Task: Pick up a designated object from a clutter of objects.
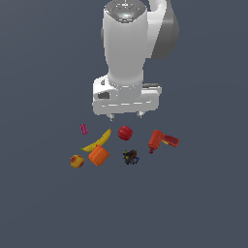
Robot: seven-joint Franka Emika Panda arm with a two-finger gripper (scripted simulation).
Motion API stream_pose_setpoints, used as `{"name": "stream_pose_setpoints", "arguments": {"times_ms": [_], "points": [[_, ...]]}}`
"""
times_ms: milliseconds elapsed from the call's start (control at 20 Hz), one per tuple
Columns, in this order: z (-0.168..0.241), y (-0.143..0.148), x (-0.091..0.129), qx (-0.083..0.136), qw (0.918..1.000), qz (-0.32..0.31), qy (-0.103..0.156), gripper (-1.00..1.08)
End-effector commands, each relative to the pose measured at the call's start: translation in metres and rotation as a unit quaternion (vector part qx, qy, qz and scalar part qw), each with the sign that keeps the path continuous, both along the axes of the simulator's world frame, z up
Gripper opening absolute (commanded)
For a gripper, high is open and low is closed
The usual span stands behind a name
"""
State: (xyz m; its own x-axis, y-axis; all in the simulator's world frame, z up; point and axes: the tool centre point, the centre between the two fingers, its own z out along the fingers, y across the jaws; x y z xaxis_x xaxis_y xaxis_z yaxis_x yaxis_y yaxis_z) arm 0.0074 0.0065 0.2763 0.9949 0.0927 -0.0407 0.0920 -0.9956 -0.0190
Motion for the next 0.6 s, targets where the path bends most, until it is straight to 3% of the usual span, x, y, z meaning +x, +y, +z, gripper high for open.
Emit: {"name": "stream_pose_setpoints", "arguments": {"times_ms": [0, 550], "points": [[-0.006, -0.007, 0.005, -0.001, 0.9999, 0.015, -0.001, 1.00], [-0.044, -0.057, 0.032, -0.005, 0.9935, 0.114, -0.005, 1.00]]}}
